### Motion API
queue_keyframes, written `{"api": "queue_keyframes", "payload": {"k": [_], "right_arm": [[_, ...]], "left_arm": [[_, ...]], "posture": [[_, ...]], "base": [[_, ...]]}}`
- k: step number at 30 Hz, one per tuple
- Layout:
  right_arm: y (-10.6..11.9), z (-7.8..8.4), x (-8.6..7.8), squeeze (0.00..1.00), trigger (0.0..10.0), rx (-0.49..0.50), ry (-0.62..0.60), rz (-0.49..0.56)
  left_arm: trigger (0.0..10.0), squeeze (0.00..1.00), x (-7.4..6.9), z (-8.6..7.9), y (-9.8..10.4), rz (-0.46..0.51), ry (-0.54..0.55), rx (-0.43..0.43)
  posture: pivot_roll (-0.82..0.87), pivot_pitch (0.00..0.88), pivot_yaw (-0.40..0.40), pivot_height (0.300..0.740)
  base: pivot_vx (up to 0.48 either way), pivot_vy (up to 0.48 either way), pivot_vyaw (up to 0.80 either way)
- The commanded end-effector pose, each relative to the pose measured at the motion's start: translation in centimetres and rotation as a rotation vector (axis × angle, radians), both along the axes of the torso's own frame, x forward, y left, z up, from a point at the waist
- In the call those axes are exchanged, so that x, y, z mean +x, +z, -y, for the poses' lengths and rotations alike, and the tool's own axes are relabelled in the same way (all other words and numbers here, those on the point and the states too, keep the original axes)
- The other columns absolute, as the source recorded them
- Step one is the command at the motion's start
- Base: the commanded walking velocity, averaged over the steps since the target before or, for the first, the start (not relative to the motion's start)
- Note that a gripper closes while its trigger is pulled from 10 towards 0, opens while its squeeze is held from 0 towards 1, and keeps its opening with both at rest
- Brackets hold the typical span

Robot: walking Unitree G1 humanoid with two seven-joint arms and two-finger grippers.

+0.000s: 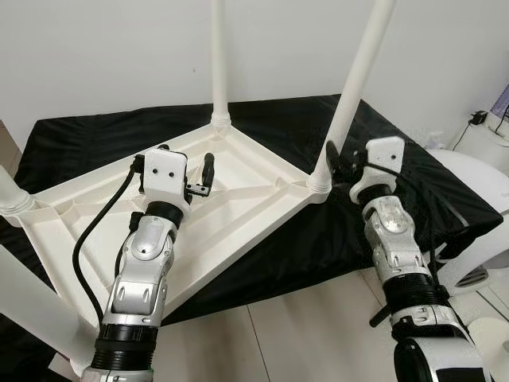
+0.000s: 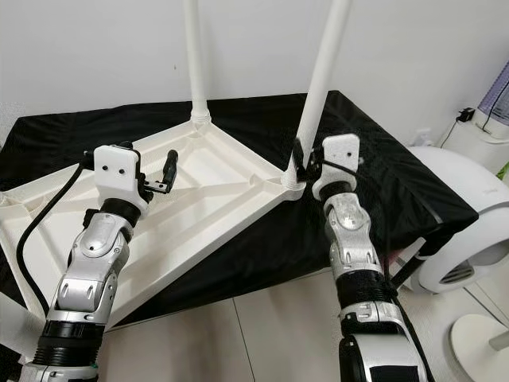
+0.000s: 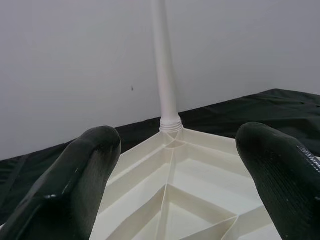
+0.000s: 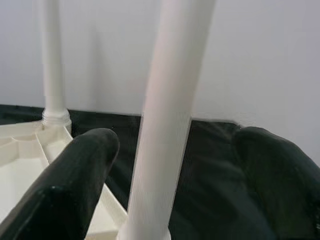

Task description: Building children table

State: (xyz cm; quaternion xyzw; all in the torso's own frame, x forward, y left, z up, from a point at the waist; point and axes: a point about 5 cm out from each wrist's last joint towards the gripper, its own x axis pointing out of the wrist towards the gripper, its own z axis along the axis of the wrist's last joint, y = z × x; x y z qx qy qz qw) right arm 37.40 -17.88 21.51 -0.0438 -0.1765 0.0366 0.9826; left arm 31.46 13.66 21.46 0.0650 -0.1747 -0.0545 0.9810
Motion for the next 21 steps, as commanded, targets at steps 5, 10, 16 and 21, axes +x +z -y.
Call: {"api": "queue_keyframes", "payload": {"k": [5,10,16,21], "right_arm": [[-0.24,0.29,0.42,0.0,10.0,0.037,-0.016,-0.032],[-0.74,-0.08,0.49,0.0,10.0,0.037,0.006,-0.066],[-0.85,-0.13,0.61,0.0,10.0,0.039,0.005,-0.077],[-0.76,0.1,0.74,0.0,10.0,0.042,-0.006,-0.079]], "left_arm": [[10.0,0.0,-0.27,0.26,-0.02,-0.006,-0.005,0.0],[10.0,0.0,-0.39,0.12,-0.16,-0.012,0.003,-0.002],[10.0,0.0,-0.4,-0.05,-0.12,-0.012,0.014,-0.004],[10.0,0.0,-0.46,-0.04,-0.12,-0.013,0.016,-0.006]], "posture": [[-0.02,0.054,-0.001,0.74],[-0.01,0.055,-0.006,0.74],[-0.01,0.063,-0.011,0.74],[-0.01,0.063,-0.013,0.74]], "base": [[0.0,0.0,0.0],[0.0,0.0,0.0],[0.0,0.0,0.0],[0.0,0.0,0.0]]}}
